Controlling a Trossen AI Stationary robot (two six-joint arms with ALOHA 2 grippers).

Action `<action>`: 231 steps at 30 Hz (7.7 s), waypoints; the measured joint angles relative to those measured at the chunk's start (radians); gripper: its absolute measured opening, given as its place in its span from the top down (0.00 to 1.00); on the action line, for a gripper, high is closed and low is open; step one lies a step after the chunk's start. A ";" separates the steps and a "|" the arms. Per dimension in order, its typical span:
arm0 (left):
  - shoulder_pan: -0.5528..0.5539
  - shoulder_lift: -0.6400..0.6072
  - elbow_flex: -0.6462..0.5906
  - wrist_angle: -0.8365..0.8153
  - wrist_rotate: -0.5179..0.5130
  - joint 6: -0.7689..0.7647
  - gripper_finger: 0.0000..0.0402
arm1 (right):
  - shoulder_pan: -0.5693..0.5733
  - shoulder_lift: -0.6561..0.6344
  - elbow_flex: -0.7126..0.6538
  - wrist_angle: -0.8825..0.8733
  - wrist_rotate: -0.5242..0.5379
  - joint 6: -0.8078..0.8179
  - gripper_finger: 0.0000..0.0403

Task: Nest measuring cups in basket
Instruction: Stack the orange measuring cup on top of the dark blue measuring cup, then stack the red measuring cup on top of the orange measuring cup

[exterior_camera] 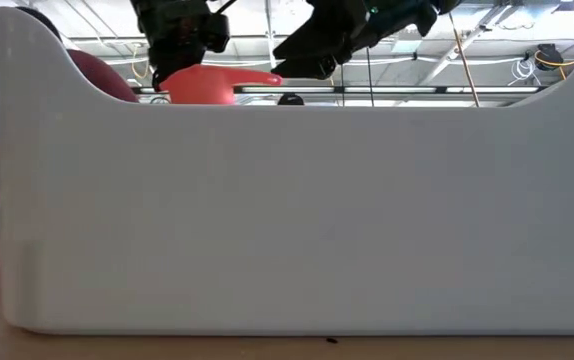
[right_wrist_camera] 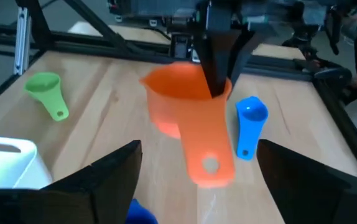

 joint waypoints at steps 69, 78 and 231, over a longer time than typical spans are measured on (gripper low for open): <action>-0.051 0.014 -0.002 0.045 0.007 0.031 0.80 | 0.011 0.077 0.026 -0.123 -0.046 0.004 0.69; -0.068 -0.109 -0.002 0.042 -0.076 0.047 0.80 | 0.011 0.060 -0.013 -0.176 -0.049 0.013 0.69; -0.222 -0.373 -0.382 0.593 -0.194 0.068 0.80 | 0.036 -0.007 -0.078 -0.217 0.003 0.217 1.00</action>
